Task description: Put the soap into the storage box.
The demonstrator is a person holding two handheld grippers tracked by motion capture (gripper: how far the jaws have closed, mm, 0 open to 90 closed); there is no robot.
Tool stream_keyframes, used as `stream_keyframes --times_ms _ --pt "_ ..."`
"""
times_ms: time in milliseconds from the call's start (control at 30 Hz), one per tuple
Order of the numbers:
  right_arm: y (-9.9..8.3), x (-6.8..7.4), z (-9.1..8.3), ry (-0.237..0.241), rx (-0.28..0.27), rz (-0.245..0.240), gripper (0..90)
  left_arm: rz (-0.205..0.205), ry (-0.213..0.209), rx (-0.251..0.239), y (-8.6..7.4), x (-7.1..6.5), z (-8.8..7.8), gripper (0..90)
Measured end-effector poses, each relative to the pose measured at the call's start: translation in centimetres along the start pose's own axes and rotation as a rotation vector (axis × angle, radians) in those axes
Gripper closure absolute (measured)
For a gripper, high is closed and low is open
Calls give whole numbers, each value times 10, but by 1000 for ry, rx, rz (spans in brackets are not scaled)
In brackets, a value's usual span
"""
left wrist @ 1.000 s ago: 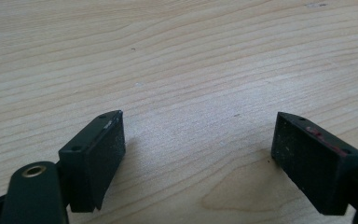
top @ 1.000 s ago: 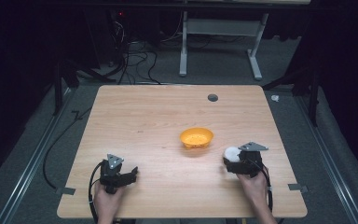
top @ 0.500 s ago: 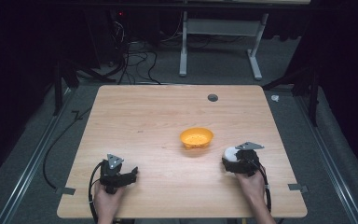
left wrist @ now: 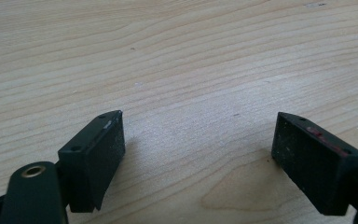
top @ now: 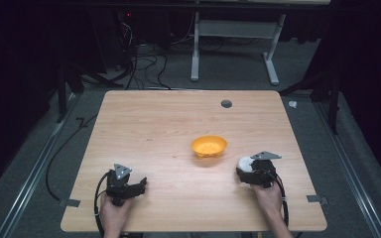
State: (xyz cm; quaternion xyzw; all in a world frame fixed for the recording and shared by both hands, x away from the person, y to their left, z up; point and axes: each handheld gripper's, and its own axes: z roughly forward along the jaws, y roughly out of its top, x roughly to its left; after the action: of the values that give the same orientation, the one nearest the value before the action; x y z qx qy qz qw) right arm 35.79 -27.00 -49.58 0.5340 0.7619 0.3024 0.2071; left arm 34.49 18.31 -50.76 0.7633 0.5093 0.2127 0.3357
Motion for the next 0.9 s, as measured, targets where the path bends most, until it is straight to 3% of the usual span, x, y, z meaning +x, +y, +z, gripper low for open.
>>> stream_keyframes --times_ms 900 --pt "27 13 -27 82 -85 -29 239 0 0 0 0 0 0 178"
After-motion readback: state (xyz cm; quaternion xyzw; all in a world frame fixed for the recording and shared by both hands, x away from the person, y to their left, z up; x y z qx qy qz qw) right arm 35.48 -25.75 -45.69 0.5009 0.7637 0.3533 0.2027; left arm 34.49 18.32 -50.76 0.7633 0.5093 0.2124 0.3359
